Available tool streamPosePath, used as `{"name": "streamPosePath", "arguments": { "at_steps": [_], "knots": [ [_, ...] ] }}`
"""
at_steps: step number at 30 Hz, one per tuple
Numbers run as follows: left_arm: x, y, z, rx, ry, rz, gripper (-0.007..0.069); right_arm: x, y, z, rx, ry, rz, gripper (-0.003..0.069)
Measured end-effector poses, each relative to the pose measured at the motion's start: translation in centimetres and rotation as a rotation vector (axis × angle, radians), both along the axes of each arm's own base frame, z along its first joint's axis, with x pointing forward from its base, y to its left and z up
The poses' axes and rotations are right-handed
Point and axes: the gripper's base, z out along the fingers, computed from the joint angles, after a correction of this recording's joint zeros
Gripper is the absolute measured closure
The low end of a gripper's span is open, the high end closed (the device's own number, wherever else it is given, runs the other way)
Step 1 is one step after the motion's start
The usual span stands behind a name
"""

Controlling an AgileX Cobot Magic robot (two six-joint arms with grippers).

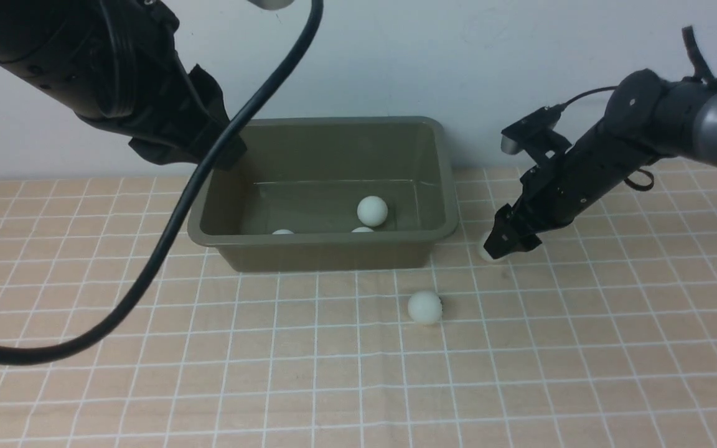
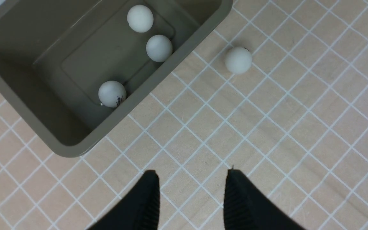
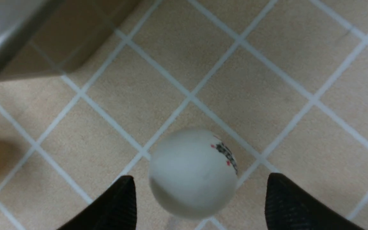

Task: Put the table tennis balls into the box on the light coffee tablecloth.
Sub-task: 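Reach for and grasp a ping pong ball on the table, then release the ping pong ball into the bin and lift the gripper away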

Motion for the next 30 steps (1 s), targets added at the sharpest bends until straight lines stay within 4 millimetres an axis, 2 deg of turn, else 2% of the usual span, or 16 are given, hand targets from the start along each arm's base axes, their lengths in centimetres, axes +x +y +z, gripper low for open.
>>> {"name": "streamPosePath", "arguments": {
  "at_steps": [5,8,10,11,14,17,20,21,22,23,25,27,30],
  "knots": [
    [0.0,0.0,0.0,0.0,0.001,0.0,0.04,0.1,1.0,-0.9,0.001,-0.001,0.014,0.0171],
    [0.0,0.0,0.0,0.0,0.001,0.0,0.04,0.2,1.2,-1.4,-0.002,-0.002,0.014,0.0196],
    [0.0,0.0,0.0,0.0,0.001,0.0,0.04,0.4,1.1,-1.4,-0.017,-0.022,0.006,0.0295],
    [0.0,0.0,0.0,0.0,0.001,0.0,0.04,0.4,0.9,-1.3,-0.029,-0.033,0.003,0.0302],
    [0.0,0.0,0.0,0.0,0.001,0.0,0.04,0.6,0.3,0.0,-0.068,-0.067,-0.002,0.0295],
    [0.0,0.0,0.0,0.0,0.001,0.0,0.04,0.8,-0.3,2.9,-0.072,-0.109,-0.01,0.0295],
    [0.0,0.0,0.0,0.0,0.001,0.0,0.04,0.9,0.1,5.7,-0.02,-0.148,-0.008,0.0295],
    [0.0,0.0,0.0,0.0,0.001,0.0,0.04,1.0,0.8,6.9,0.024,-0.166,0.007,0.0295],
    [0.0,0.0,0.0,0.0,0.001,0.0,0.04,1.0,0.9,7.1,0.041,-0.167,0.006,0.0295],
    [0.0,0.0,0.0,0.0,0.001,0.0,0.04,0.9,2.1,8.0,0.111,-0.186,0.03,0.0295],
    [0.0,0.0,0.0,0.0,0.001,0.0,0.04,0.7,3.5,8.7,0.174,-0.201,0.065,0.0295],
    [0.0,0.0,0.0,0.0,0.001,0.0,0.04,0.4,5.0,9.1,0.23,-0.212,0.113,0.0295],
    [0.0,0.0,0.0,0.0,0.001,0.0,0.04,-0.3,7.3,8.7,0.268,-0.216,0.206,0.0295]
  ]
}}
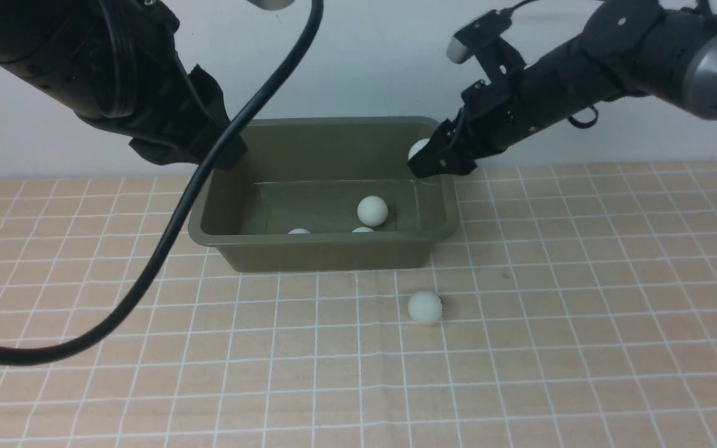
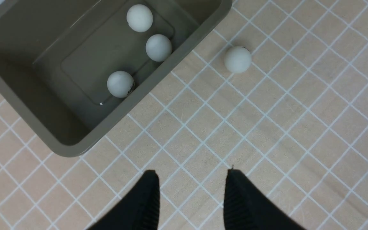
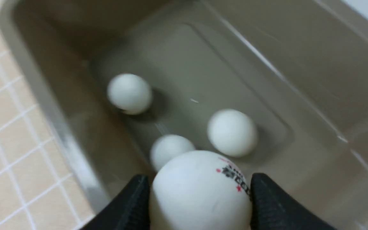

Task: Put the table tennis balls into the box on the light coffee tablecloth.
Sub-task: 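Release the ping pong ball into the bin and lift the gripper away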

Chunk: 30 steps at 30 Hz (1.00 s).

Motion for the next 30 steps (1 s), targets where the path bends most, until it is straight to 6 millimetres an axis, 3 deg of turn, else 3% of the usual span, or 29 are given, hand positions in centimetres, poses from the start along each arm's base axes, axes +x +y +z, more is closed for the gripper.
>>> {"name": "streamPosePath", "arguments": {
  "at_steps": [6,11,15,19,20,22,25,30],
  "knots": [
    [0.0,0.0,0.0,0.0,0.0,0.0,0.04,-0.4,3.0,-2.0,-0.028,-0.025,0.074,0.0288],
    [0.0,0.0,0.0,0.0,0.0,0.0,0.04,0.2,3.3,-1.7,-0.031,-0.086,0.018,0.0155],
    [0.0,0.0,0.0,0.0,0.0,0.0,0.04,0.8,0.2,1.9,-0.04,-0.148,-0.079,0.0118],
    [0.0,0.0,0.0,0.0,0.0,0.0,0.04,0.4,-5.4,7.0,-0.073,-0.213,-0.236,0.0141],
    [0.0,0.0,0.0,0.0,0.0,0.0,0.04,0.3,-5.9,7.5,-0.075,-0.217,-0.253,0.0144],
    [0.0,0.0,0.0,0.0,0.0,0.0,0.04,-0.7,-8.9,10.1,-0.065,-0.2,-0.355,0.016],
    [0.0,0.0,0.0,0.0,0.0,0.0,0.04,-2.3,-10.9,12.1,-0.055,-0.141,-0.431,0.0166],
    [0.0,0.0,0.0,0.0,0.0,0.0,0.04,-5.5,-11.4,15.1,-0.043,-0.065,-0.447,0.0174]
  ]
}}
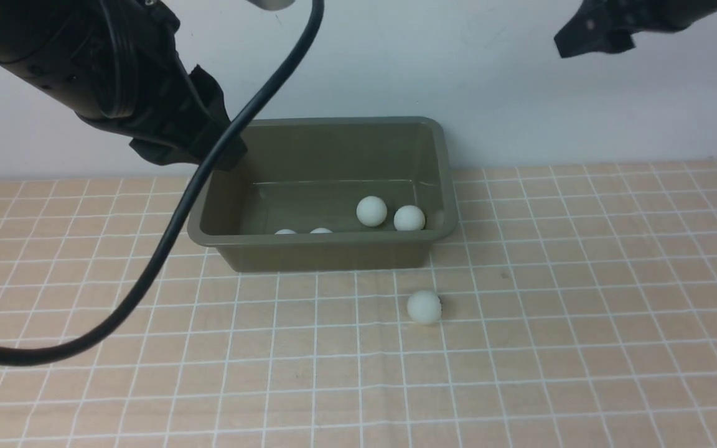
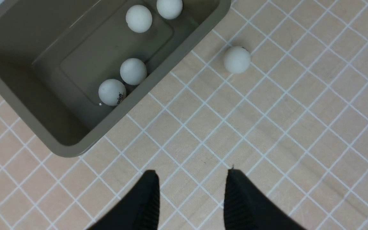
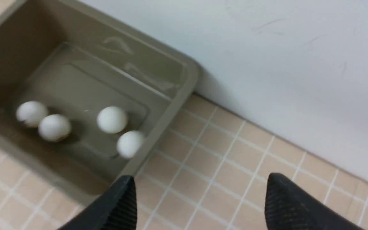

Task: Put the table tennis balls into the box on the light coffee tablecloth.
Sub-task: 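Release the ping pong ball into the bin and lift the gripper away, then reach for and grasp a ping pong ball on the table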

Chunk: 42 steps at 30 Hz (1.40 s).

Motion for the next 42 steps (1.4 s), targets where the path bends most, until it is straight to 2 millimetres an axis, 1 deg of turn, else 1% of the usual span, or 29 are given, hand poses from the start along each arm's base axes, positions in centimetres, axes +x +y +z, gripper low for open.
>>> {"name": "streamPosePath", "arguments": {
  "at_steps": [2,4,5,7,9,11,14,15,16,17,20,21,22,23,24,25,27,29,31,32,34,36,39,42],
  "knots": [
    [0.0,0.0,0.0,0.0,0.0,0.0,0.04,-1.1,0.0,1.0,0.017,0.014,-0.005,0.0179],
    [0.0,0.0,0.0,0.0,0.0,0.0,0.04,-3.0,-0.1,2.9,0.039,0.008,-0.017,0.0189],
    [0.0,0.0,0.0,0.0,0.0,0.0,0.04,-3.4,-0.1,3.2,0.041,0.009,-0.017,0.019],
    [0.0,0.0,0.0,0.0,0.0,0.0,0.04,-5.8,-0.2,5.5,0.058,-0.018,-0.023,0.0195],
    [0.0,0.0,0.0,0.0,0.0,0.0,0.04,-7.2,-0.3,6.7,0.068,-0.04,-0.027,0.0197],
    [0.0,0.0,0.0,0.0,0.0,0.0,0.04,-9.4,-0.4,8.6,0.094,-0.085,-0.032,0.0197],
    [0.0,0.0,0.0,-0.001,0.001,0.0,0.04,-11.2,-0.4,9.6,0.119,-0.113,-0.024,0.0197],
    [0.0,0.0,0.0,-0.001,0.0,0.0,0.04,-12.2,-0.3,9.7,0.136,-0.109,-0.018,0.0197],
    [0.0,0.0,0.0,-0.001,0.0,0.0,0.04,-12.3,-0.3,9.4,0.143,-0.098,-0.014,0.0197],
    [0.0,0.0,0.0,-0.001,0.0,0.0,0.04,-13.0,-0.1,8.8,0.165,-0.073,-0.006,0.0197],
    [0.0,0.0,0.0,-0.003,0.001,-0.001,0.04,-13.4,0.4,5.8,0.196,0.032,0.028,0.0197],
    [0.0,0.0,0.0,-0.003,0.001,-0.001,0.04,-13.5,0.7,4.4,0.197,0.073,0.044,0.0197],
    [0.0,0.0,0.0,-0.003,0.001,-0.001,0.04,-13.4,1.2,2.3,0.19,0.121,0.062,0.0197],
    [0.0,0.0,0.0,-0.003,0.001,-0.001,0.04,-13.4,1.2,2.3,0.191,0.116,0.06,0.0197],
    [0.0,0.0,0.0,-0.003,0.001,-0.001,0.04,-13.3,1.9,-0.1,0.181,0.155,0.073,0.0197],
    [0.0,0.0,0.0,-0.004,0.002,-0.001,0.04,-13.3,2.4,-1.8,0.172,0.17,0.08,0.0197],
    [0.0,0.0,0.0,-0.005,0.002,0.0,0.04,-13.3,3.2,-4.1,0.162,0.18,0.081,0.0197],
    [0.0,0.0,0.0,-0.006,0.003,0.001,0.04,-13.4,3.9,-5.6,0.15,0.182,0.089,0.0197],
    [0.0,-0.1,0.0,-0.01,0.006,0.006,0.04,-13.6,5.3,-8.2,0.123,0.184,0.112,0.0197],
    [0.0,-0.1,0.0,-0.013,0.008,0.008,0.04,-13.6,5.6,-8.8,0.116,0.182,0.119,0.0197],
    [0.0,-0.1,0.0,-0.016,0.01,0.013,0.04,-13.5,6.8,-10.5,0.088,0.176,0.138,0.0197],
    [0.0,-0.1,0.0,-0.016,0.01,0.014,0.04,-13.3,7.5,-11.2,0.08,0.175,0.143,0.0197],
    [0.0,-0.1,0.0,-0.017,0.011,0.016,0.04,-12.4,9.0,-13.2,0.064,0.181,0.145,0.0197],
    [0.0,-0.1,0.0,-0.018,0.012,0.017,0.04,-11.3,9.6,-15.2,0.054,0.205,0.117,0.0186]
  ]
}}
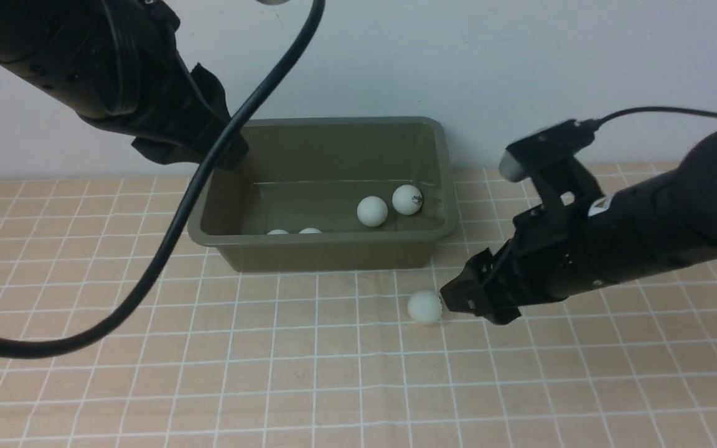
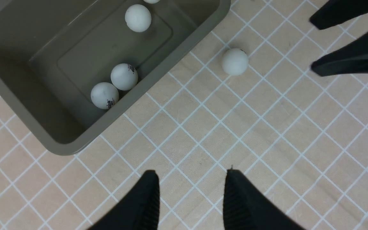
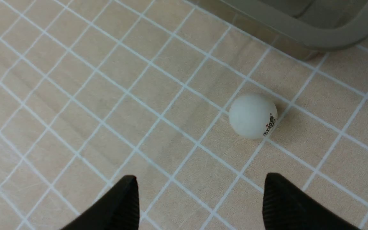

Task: Put the table tennis balls into the box on the light coffee tablecloth.
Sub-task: 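Reach for and grasp a ping pong ball on the table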

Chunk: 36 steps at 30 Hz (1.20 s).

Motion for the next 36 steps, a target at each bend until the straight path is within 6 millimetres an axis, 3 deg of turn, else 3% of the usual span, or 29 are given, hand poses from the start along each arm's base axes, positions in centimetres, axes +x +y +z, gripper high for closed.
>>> {"name": "streamPosePath", "arguments": {
  "at_steps": [7,15,30,34,36],
  "knots": [
    [0.0,0.0,0.0,0.001,0.0,0.001,0.04,2.2,0.5,-3.9,-0.04,0.026,-0.056,0.0174],
    [0.0,0.0,0.0,0.001,0.0,0.001,0.04,4.3,1.7,-5.9,-0.037,0.049,-0.045,0.0139],
    [0.0,0.0,0.0,0.001,0.0,0.001,0.04,7.9,3.3,-9.8,-0.03,0.08,-0.081,0.0136],
    [0.0,0.0,0.0,0.001,0.0,0.001,0.04,8.0,3.4,-10.7,-0.029,0.105,-0.085,0.0165],
    [0.0,0.0,0.0,0.001,0.0,0.001,0.04,8.0,3.5,-10.9,-0.027,0.114,-0.09,0.0214]
  ]
}}
